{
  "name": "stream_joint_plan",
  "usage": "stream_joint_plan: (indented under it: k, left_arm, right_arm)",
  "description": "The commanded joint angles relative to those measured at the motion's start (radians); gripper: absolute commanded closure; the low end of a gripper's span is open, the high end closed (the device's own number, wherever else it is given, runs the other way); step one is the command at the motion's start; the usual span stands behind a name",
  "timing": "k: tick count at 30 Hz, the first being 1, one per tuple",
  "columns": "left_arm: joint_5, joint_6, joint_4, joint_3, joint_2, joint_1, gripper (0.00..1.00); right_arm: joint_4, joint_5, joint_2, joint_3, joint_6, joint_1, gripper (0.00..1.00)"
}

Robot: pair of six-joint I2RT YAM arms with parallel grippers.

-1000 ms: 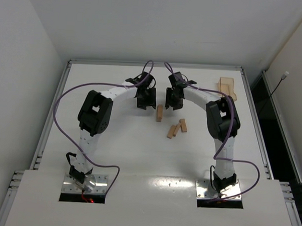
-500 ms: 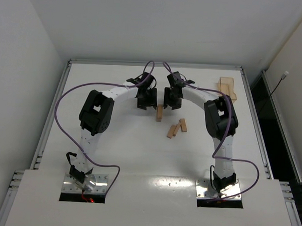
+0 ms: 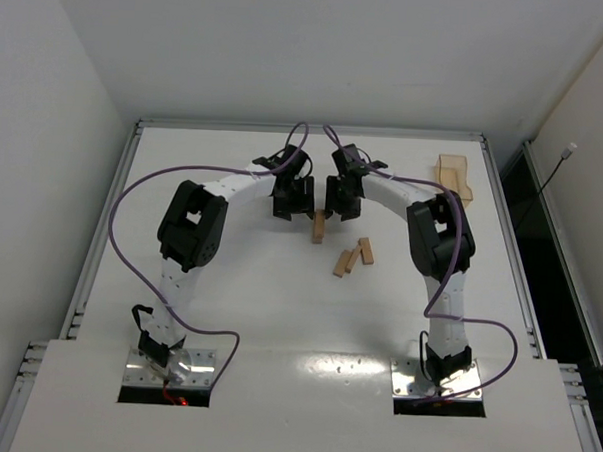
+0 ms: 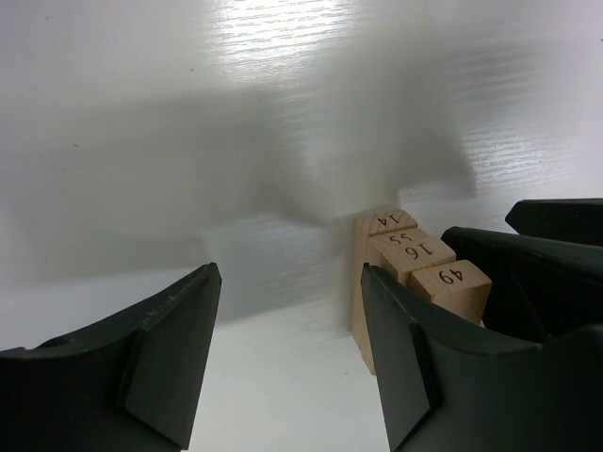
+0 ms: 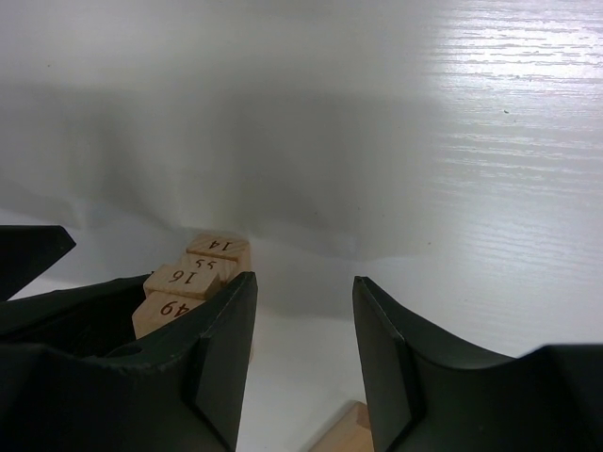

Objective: Build the wood block tower

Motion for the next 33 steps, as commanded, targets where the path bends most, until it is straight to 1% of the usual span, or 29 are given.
stream_joint_plan:
  k: [1, 4, 11, 13, 24, 26, 27, 28, 29, 30, 31, 33]
  left_arm:
    - [-0.002, -0.007, 0.016, 0.033, 0.019, -0.01, 0.41]
    - [-0.002, -0.007, 0.016, 0.033, 0.019, -0.01, 0.38]
    - [-0.002, -0.007, 0.016, 0.033, 0.019, -0.01, 0.38]
    - [-0.002, -0.007, 0.016, 0.033, 0.019, -0.01, 0.37]
    - [-0.002, -0.007, 0.016, 0.033, 0.019, -0.01, 0.37]
    - [-0.027, -0.007, 0.016, 0.033, 0.019, -0.01, 0.37]
    - [-0.027, -0.007, 0.016, 0.033, 0.019, -0.01, 0.38]
    - [-0.039, -0.018, 0.006, 0.033, 0.019, -0.01, 0.41]
    - [-0.048, -0.018, 0.006, 0.033, 0.019, -0.01, 0.45]
    - [-0.048, -0.018, 0.006, 0.033, 0.019, -0.01, 0.52]
    - [-0.061, -0.018, 0.006, 0.033, 0.019, -0.01, 0.56]
    - [-0.07, -0.018, 0.006, 0.033, 0.019, -0.01, 0.64]
  right_arm:
    - [0.021, -0.008, -0.003, 0.041, 0.017, 0.006, 0.58]
    - [0.021, -0.017, -0.003, 0.041, 0.017, 0.015, 0.58]
    - [0.021, -0.017, -0.003, 0.041, 0.017, 0.015, 0.56]
    - [0.021, -0.017, -0.003, 0.041, 0.017, 0.015, 0.53]
    - [0.021, -0.008, -0.012, 0.041, 0.017, 0.024, 0.53]
    - [0.021, -0.008, -0.012, 0.041, 0.017, 0.024, 0.55]
    - [0.012, 0.006, -0.012, 0.032, 0.017, 0.024, 0.57]
    - [0.011, 0.006, -0.012, 0.032, 0.017, 0.015, 0.61]
    - [0.011, 0.006, -0.021, 0.032, 0.017, 0.015, 0.63]
    - [0.011, 0.017, -0.021, 0.032, 0.026, 0.015, 0.65]
    - [0.011, 0.017, -0.021, 0.022, 0.026, 0.015, 0.69]
    - [0.011, 0.017, -0.03, 0.022, 0.026, 0.006, 0.72]
